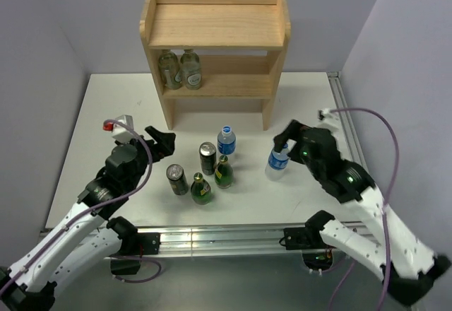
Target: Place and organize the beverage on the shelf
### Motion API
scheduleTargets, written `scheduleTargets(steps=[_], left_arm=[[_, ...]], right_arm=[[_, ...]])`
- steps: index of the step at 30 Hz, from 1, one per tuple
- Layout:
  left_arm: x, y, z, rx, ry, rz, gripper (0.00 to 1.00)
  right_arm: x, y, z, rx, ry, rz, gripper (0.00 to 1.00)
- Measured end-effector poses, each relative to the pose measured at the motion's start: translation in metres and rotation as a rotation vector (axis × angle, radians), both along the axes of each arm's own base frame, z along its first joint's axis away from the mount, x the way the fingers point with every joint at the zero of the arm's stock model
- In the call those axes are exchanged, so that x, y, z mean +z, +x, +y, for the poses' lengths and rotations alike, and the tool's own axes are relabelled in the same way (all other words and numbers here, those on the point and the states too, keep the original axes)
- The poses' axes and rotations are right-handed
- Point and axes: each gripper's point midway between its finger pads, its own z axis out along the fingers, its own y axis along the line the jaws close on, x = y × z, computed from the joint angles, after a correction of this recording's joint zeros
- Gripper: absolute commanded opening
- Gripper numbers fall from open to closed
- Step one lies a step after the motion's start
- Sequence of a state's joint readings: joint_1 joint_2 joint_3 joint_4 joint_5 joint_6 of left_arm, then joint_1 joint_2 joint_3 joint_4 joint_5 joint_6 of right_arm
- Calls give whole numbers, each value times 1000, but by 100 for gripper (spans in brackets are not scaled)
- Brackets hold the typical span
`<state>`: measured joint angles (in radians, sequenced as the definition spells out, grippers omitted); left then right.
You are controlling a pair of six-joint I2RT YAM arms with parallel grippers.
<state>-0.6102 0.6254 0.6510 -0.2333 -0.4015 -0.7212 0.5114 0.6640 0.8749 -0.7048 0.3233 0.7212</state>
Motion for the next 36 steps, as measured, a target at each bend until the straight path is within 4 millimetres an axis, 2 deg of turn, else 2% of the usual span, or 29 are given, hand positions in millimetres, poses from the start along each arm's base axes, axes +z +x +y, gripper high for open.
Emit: scheduleTargets(steps=[1, 3, 5, 7, 10, 14, 16, 21, 23, 27, 30, 33, 36], left_arm=[[-6, 1, -5, -4, 19, 15, 92], [-14, 1, -14, -12, 57, 35, 92], [-17, 0, -22, -27, 89, 40, 92], [-15, 0, -27, -33, 107, 35, 92], [-9, 1, -32, -35, 114, 12, 92], [0, -4, -40, -50, 75, -49, 92], [-5, -7, -42, -60, 73, -63, 93], [-27, -8, -45, -53, 116, -65, 93], [-37, -9, -46, -51, 138, -66, 93], [-63, -13, -44, -56, 184, -61, 94], [-76, -13, -42, -57, 210, -56, 93], [-83, -13, -41, -59, 224, -60, 93], [-84, -13, -40, -57, 225, -72, 93]], right_arm=[[2, 4, 12, 27, -37, 12, 100], [7, 5, 51, 111, -96, 19, 100], [5, -13, 87, 199, -123, 13, 100], [0, -32, 101, 232, -111, 16, 100], [-20, -49, 86, 164, -62, 22, 100], [-71, -68, 53, 46, -63, 93, 100], [-92, -73, 46, -10, -125, 140, 100], [-134, -80, 54, -99, -329, 175, 100], [-143, -80, 58, -108, -365, 160, 100], [-157, -71, 54, -127, -315, 116, 100], [-171, -56, 36, -180, -257, 118, 100], [-181, -39, 20, -222, -209, 117, 100], [-183, -23, 18, -231, -205, 112, 100]])
